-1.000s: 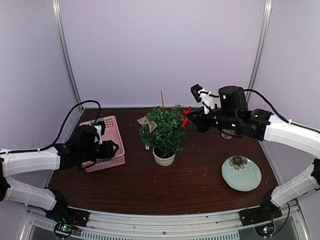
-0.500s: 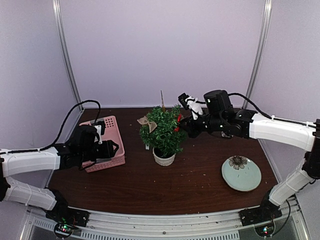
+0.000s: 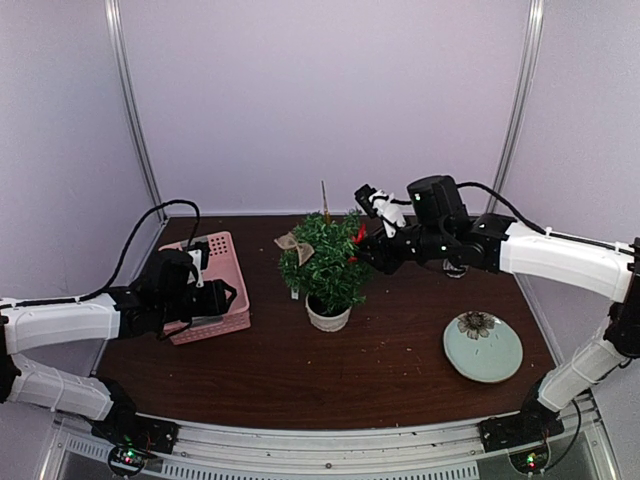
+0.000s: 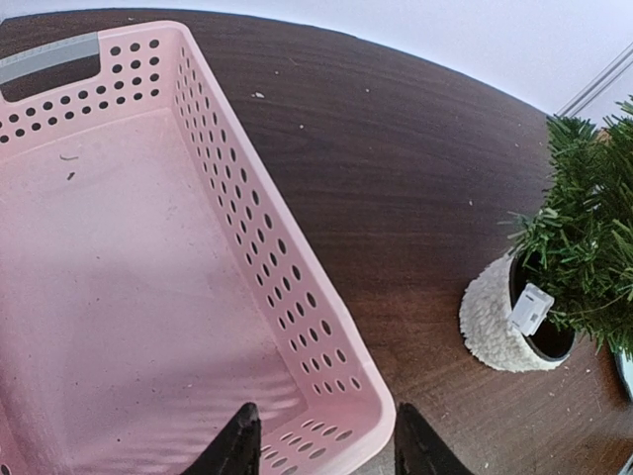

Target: Decorate the small christmas tree

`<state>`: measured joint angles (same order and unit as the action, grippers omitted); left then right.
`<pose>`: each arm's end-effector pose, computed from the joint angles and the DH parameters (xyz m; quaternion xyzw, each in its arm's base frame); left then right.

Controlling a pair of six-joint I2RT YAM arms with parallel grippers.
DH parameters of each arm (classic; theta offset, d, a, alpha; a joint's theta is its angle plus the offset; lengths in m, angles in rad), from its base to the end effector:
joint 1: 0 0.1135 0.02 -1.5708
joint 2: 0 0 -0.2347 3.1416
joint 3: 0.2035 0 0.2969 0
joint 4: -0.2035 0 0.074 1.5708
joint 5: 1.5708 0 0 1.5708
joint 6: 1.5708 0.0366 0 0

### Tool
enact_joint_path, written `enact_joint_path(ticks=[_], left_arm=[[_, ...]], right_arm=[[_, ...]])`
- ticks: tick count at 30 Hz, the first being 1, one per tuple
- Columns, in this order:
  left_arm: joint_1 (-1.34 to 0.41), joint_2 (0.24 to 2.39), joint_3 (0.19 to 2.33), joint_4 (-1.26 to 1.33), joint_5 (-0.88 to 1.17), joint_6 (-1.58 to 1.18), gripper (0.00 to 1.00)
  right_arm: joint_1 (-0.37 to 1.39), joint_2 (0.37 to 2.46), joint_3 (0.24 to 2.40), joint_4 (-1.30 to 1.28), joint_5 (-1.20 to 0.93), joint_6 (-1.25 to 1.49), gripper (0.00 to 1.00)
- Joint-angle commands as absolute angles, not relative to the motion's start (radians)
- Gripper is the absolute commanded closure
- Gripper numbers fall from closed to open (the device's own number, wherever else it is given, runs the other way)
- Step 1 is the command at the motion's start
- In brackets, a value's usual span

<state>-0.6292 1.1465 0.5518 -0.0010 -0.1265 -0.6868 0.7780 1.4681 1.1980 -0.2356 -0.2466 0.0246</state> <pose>0.2365 -0.1664 0.1523 -0.0550 0.8805 -0.2417 0.4041 0.2701 0.2787 0.2742 -0.3726 0.7721 0.2944 0.4225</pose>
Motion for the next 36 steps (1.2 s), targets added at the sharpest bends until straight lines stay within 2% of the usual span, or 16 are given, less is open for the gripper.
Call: enact_joint_path(ticks=[1, 4, 11, 16, 26, 31, 32, 34, 36], left_arm=[[-0.620, 1.146, 0.577, 0.040, -0.120, -0.680, 0.55], [-0.620, 1.145, 0.578, 0.037, -0.120, -0.680, 0.54], [-0.620, 1.135, 0.577, 0.031, -0.122, -0.684, 0.53], [-0.611, 1.130, 0.599, -0.028, -0.122, -0.679, 0.50], [-0.405, 1.108, 0.795, -0.289, -0.026, -0.610, 0.46], [-0.309, 1.175, 0.996, -0.456, 0.045, -0.523, 0.29], [-0.303, 1.194, 1.048, -0.495, 0.044, -0.499, 0.25], [-0.298, 1.265, 1.157, -0.585, 0.029, -0.442, 0.07], [-0.296, 1.341, 1.280, -0.698, -0.009, -0.396, 0.02]], right_arm=[[0.772, 1.425, 1.229, -0.259, -0.225, 0.018, 0.72], [0.770, 1.410, 1.225, -0.272, -0.215, 0.018, 0.67], [0.771, 1.367, 1.206, -0.302, -0.198, 0.019, 0.63], [0.770, 1.310, 1.193, -0.336, -0.162, 0.021, 0.53], [0.683, 1.183, 1.181, -0.429, -0.057, 0.092, 0.43], [0.547, 1.121, 1.156, -0.462, -0.081, 0.180, 0.31], [0.517, 1.107, 1.147, -0.468, -0.089, 0.194, 0.27], [0.461, 1.080, 1.120, -0.481, -0.104, 0.214, 0.15], [0.407, 1.055, 1.089, -0.494, -0.110, 0.223, 0.08]])
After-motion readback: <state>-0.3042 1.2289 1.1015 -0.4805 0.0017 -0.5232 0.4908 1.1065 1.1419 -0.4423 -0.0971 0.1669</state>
